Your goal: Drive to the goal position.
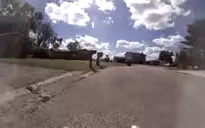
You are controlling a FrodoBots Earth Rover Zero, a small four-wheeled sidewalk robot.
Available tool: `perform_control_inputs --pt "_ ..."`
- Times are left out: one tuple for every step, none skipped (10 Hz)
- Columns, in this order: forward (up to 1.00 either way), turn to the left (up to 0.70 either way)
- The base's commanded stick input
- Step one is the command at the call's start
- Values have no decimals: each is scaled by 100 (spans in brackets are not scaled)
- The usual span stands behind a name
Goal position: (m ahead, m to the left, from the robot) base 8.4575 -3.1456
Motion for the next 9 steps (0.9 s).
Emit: perform_control_inputs --pt "85 0" --pt "85 0" --pt "85 -34" --pt "85 -34" --pt "85 -19" --pt "85 0" --pt "85 0" --pt "85 0" --pt "85 0"
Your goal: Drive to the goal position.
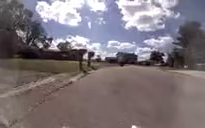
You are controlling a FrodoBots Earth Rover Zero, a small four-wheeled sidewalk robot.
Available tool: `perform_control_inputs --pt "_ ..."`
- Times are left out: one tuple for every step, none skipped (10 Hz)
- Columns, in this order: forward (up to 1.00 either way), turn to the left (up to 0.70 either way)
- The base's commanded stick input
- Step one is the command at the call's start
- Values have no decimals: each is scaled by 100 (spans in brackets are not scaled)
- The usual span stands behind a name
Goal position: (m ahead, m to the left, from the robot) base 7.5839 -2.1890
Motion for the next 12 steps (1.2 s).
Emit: perform_control_inputs --pt "85 0" --pt "85 0" --pt "85 0" --pt "85 0" --pt "85 0" --pt "85 0" --pt "85 0" --pt "85 0" --pt "85 0" --pt "85 0" --pt "85 0" --pt "85 0"
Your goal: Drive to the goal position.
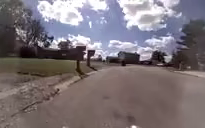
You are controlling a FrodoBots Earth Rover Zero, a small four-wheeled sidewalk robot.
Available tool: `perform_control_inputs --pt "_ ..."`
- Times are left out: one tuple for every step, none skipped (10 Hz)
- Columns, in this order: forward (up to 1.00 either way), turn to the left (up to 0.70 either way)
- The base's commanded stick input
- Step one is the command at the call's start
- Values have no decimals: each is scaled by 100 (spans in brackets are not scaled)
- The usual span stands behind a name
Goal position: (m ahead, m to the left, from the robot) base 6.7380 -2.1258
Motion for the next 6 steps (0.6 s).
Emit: perform_control_inputs --pt "85 0" --pt "85 0" --pt "85 0" --pt "85 0" --pt "85 0" --pt "85 0"
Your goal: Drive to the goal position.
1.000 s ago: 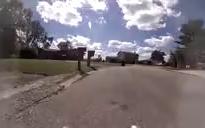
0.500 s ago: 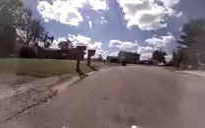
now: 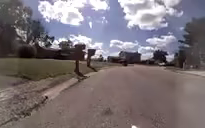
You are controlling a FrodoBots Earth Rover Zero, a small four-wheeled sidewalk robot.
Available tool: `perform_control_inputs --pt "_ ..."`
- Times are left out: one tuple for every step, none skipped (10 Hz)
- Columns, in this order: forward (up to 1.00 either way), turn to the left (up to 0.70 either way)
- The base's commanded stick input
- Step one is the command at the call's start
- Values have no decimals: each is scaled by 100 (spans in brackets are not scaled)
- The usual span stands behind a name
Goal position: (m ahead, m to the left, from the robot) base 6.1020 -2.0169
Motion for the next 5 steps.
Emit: perform_control_inputs --pt "85 0" --pt "85 0" --pt "85 0" --pt "85 0" --pt "85 0"
